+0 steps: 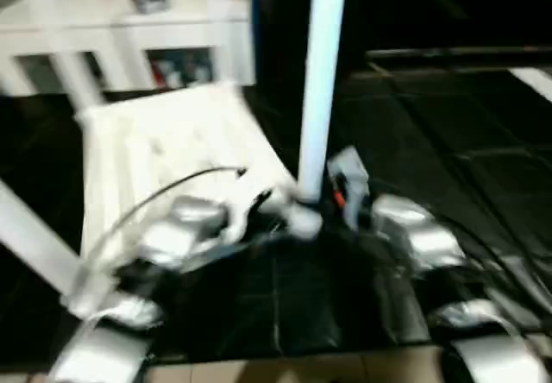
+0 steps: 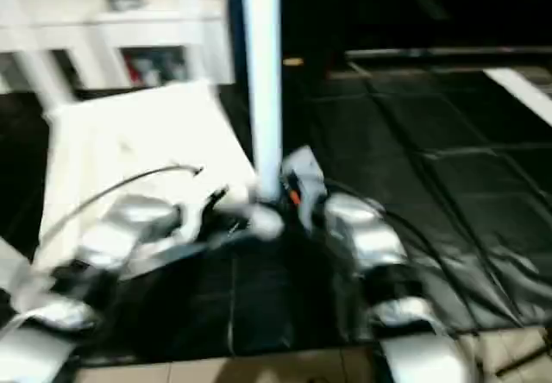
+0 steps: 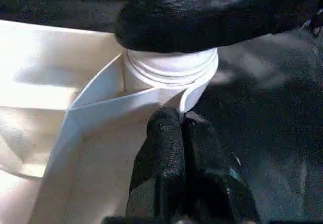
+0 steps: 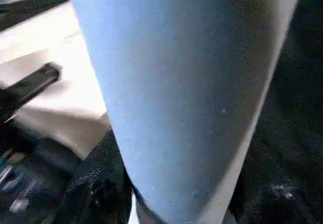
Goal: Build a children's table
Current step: Rotate leg to tighten
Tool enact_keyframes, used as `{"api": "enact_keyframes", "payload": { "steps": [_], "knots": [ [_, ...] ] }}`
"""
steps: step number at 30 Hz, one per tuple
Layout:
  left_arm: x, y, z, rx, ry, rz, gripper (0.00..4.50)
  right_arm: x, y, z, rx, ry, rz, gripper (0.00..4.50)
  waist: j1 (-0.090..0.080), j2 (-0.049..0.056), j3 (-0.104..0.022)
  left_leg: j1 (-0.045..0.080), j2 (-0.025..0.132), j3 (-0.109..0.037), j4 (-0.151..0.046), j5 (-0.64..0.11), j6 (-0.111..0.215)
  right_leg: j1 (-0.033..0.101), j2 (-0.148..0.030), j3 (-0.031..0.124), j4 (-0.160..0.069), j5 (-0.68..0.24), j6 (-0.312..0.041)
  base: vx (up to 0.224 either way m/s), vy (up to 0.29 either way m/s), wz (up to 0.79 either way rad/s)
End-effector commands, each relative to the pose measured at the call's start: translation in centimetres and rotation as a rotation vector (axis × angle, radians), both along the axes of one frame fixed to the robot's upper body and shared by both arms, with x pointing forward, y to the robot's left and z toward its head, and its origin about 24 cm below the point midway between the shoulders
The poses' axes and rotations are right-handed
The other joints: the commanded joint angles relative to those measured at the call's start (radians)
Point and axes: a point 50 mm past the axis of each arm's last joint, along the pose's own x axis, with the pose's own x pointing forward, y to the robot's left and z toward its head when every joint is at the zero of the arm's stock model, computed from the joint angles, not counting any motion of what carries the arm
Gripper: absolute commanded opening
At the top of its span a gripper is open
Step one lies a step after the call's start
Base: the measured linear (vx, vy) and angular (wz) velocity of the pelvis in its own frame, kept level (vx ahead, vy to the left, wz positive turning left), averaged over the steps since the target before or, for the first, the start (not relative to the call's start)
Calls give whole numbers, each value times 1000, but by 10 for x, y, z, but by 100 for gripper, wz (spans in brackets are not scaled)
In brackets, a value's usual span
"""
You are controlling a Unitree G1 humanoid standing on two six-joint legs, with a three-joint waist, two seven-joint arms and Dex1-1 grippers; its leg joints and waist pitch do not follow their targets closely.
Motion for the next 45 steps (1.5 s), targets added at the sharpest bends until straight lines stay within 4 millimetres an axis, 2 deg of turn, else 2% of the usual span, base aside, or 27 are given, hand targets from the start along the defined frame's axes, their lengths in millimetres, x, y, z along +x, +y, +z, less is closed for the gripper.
{"api": "enact_keyframes", "payload": {
  "steps": [1,2,4,5,8,9,11,12,14,16,18,19,21,22,24,26,27,28,30,32,34,37,38,40,41,44,45],
  "knots": [
    [8,-23,23,-67,-83,-6,0,-12,42,-13,37,79,73,202,-1,4,-59,-19,-46,24,-73,-306,60,75,-20,-3,-95,-537,-45,0,0,0],
    [8,-23,23,-67,-83,-6,0,-12,42,-13,37,79,73,202,-5,4,-58,-21,-44,23,-75,-309,62,77,-19,-2,-93,-515,-56,0,0,0],
    [8,-22,22,-59,-83,-6,0,-12,48,-11,45,71,55,202,-8,1,-55,-12,-42,24,-77,-335,68,72,-20,5,-90,-483,-91,0,0,0],
    [8,-22,22,-59,-83,-6,0,-12,48,-11,45,71,55,202,-9,1,-54,-11,-42,25,-78,-340,69,72,-20,6,-90,-485,-95,0,0,0],
    [7,-18,19,-47,-88,3,0,-15,55,-6,97,65,96,202,-6,-3,-56,-12,-43,27,-79,-304,75,77,-23,15,-83,-459,-114,0,0,0],
    [6,-17,19,-45,-88,0,0,-15,54,-6,97,64,104,257,-4,-3,-56,-12,-43,28,-78,-297,75,77,-24,16,-83,-455,-116,0,0,0],
    [6,-14,18,-40,-89,-1,0,-16,51,-7,93,62,117,257,-2,-1,-56,-11,-42,29,-79,-285,76,76,-24,19,-81,-454,-121,0,0,0],
    [6,-12,18,-38,-90,-1,0,-16,49,-7,92,62,119,277,-2,-2,-56,-12,-42,30,-79,-282,75,77,-24,19,-81,-452,-121,0,0,0],
    [5,-9,19,-36,-93,-7,0,-16,43,-6,85,55,130,297,1,1,-59,-13,-40,29,-80,-261,74,80,-25,22,-76,-422,-131,0,0,0],
    [5,-8,19,-34,-98,-28,0,-16,39,-6,78,51,150,307,3,0,-60,-14,-38,30,-79,-251,77,81,-25,24,-73,-395,-141,0,0,0],
    [2,-3,19,-21,-106,-79,0,-18,25,-6,68,44,211,321,8,-3,-62,-15,-37,30,-79,-233,83,82,-25,26,-69,-374,-152,0,0,0],
    [0,0,19,-16,-103,-103,0,-20,17,-6,52,37,259,342,11,-2,-64,-14,-35,30,-78,-224,89,82,-25,27,-66,-348,-166,0,0,0],
    [-2,3,18,-14,-94,-129,0,-21,9,-5,29,20,308,342,15,1,-66,-14,-31,31,-77,-206,93,82,-27,30,-59,-293,-192,0,0,0],
    [-3,4,18,-14,-95,-150,0,-21,6,-5,20,16,327,359,18,4,-66,-12,-31,32,-76,-199,97,82,-26,31,-56,-269,-206,0,0,0],
    [-11,11,17,-5,-77,-248,0,-23,-10,2,18,4,403,372,22,3,-69,-15,-30,32,-75,-187,101,88,-25,30,-51,-245,-216,0,0,0],
    [-16,15,15,8,-69,-309,0,-24,-18,7,24,8,436,382,32,7,-70,-16,-27,34,-72,-165,111,87,-24,32,-45,-208,-231,0,0,0],
    [-16,15,15,9,-69,-312,0,-24,-19,7,25,8,438,389,34,5,-70,-17,-27,34,-72,-163,111,87,-24,32,-44,-203,-233,0,0,0],
    [-23,22,14,24,-48,-392,0,-26,-31,13,23,27,505,404,38,13,-68,-14,-28,34,-72,-174,109,85,-23,32,-45,-212,-237,0,0,0],
    [-28,28,13,39,-23,-452,0,-29,-42,17,9,49,573,424,47,12,-67,-11,-23,35,-73,-191,111,84,-23,34,-45,-229,-232,0,0,0],
    [-30,31,12,52,-13,-479,0,-31,-46,19,-2,63,600,436,58,13,-64,-4,-22,39,-73,-207,101,76,-22,37,-48,-254,-229,0,0,0],
    [-33,35,11,86,-1,-526,0,-32,-53,22,-20,75,635,444,63,11,-64,-6,-23,41,-75,-216,85,79,-23,37,-49,-293,-214,0,0,0],
    [-35,38,11,111,9,-567,0,-32,-55,23,-26,80,655,444,64,9,-64,-8,-24,39,-76,-213,77,79,-23,39,-49,-311,-201,0,0,0],
    [-36,39,11,119,13,-582,0,-32,-55,24,-28,82,664,444,65,4,-64,-8,-25,40,-75,-213,77,78,-23,40,-50,-319,-197,0,0,0],
    [-38,40,11,131,24,-617,0,-33,-56,25,-36,81,692,444,67,5,-65,-9,-25,40,-75,-203,77,78,-24,41,-48,-321,-196,0,0,0],
    [-39,40,11,139,31,-633,0,-33,-56,25,-37,90,708,444,68,0,-65,-9,-25,41,-74,-197,79,77,-23,42,-49,-320,-195,0,0,0],
    [-40,41,11,153,33,-648,0,-35,-54,25,-43,98,743,444,71,1,-63,-9,-26,42,-72,-202,80,74,-22,43,-48,-340,-194,0,0,0],
    [-39,41,11,155,32,-649,0,-35,-53,25,-41,100,754,444,74,-2,-64,-8,-26,42,-71,-198,78,74,-23,44,-48,-348,-190,0,0,0]
  ]
}}
